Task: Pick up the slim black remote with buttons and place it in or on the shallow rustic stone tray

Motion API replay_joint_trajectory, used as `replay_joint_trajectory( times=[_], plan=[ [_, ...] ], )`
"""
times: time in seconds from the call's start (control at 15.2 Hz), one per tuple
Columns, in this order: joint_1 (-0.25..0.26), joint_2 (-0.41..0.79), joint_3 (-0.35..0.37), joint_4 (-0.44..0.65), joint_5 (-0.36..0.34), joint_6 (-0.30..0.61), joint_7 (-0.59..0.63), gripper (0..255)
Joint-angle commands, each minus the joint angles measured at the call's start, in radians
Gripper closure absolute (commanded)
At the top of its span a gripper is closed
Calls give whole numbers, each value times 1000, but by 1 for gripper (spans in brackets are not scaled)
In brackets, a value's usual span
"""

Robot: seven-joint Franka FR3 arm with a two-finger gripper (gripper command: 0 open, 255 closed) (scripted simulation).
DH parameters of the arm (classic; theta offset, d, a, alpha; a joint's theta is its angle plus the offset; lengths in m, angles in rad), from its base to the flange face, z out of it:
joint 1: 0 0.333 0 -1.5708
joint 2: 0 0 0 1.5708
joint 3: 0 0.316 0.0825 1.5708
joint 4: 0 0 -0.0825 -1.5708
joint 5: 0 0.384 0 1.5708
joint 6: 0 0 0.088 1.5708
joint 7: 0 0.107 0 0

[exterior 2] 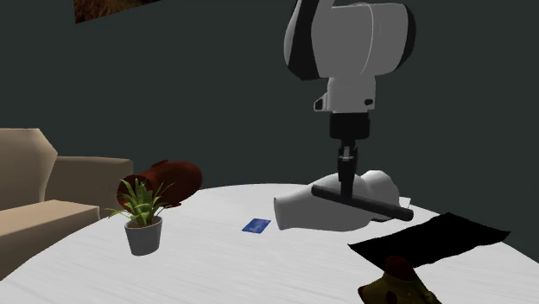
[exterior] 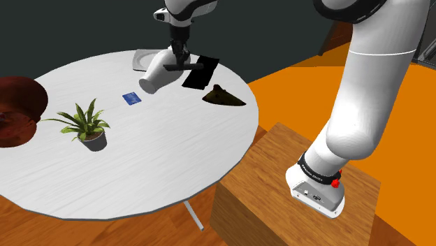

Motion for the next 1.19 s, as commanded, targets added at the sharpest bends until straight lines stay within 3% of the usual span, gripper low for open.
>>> replay_joint_trajectory(
  times=[0.0, 0.59, 1.12],
  plan=[
    [-33, 13, -16, 18, 7, -5, -49, 255],
    [-162, 94, -68, 133, 40, -36, -242, 255],
    [-162, 124, -68, 69, 39, 58, -241, 255]
  ],
)
